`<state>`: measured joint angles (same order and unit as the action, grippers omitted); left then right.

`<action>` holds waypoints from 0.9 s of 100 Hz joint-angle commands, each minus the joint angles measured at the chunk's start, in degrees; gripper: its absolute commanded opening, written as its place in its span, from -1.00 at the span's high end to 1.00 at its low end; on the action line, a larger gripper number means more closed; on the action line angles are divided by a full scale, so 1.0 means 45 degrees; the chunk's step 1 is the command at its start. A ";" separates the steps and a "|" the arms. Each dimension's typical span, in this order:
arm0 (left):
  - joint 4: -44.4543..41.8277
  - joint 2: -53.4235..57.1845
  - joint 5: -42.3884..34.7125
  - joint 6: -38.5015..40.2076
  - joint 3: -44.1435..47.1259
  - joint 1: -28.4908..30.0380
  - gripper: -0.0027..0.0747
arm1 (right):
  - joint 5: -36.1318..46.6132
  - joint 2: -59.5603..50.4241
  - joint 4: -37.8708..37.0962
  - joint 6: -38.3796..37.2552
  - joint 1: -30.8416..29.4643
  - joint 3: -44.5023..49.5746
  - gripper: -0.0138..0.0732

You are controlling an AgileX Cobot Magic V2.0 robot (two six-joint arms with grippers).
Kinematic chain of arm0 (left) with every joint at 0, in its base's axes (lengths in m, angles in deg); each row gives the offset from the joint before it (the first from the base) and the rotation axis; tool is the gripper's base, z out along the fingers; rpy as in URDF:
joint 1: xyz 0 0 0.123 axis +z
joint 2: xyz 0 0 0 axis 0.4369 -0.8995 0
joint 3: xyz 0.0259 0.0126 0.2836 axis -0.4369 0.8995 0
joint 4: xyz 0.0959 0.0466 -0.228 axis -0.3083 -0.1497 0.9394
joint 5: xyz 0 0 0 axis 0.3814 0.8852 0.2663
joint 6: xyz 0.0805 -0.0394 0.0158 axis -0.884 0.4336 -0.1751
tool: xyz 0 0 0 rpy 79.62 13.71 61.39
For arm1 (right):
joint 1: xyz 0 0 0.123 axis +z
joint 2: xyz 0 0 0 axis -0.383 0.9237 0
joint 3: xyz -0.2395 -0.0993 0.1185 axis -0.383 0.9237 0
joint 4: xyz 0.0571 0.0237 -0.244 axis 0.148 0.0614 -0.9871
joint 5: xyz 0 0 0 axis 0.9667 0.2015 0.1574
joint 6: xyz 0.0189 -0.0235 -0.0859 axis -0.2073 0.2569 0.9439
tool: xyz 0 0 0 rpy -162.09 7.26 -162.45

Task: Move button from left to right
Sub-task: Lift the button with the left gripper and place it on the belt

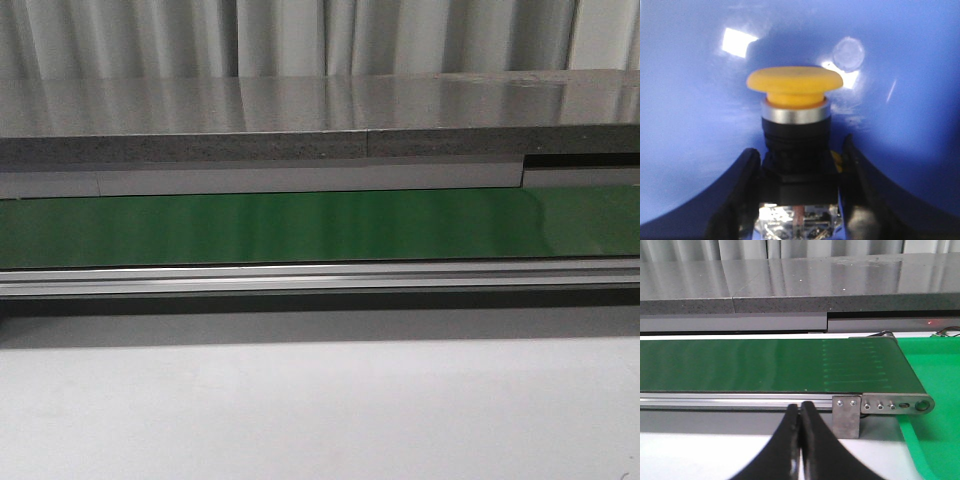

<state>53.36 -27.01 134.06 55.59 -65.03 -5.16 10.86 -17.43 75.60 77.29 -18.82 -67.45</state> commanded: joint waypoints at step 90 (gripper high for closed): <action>0.0289 0.4498 0.0101 -0.0425 0.0672 -0.2977 0.98 | 0.1097 -0.0248 -0.0122 -0.0011 -0.0035 -0.0191 0.84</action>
<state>54.11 -9.42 138.01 53.61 -61.60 -17.51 10.86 -17.43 75.60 77.29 -18.82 -67.45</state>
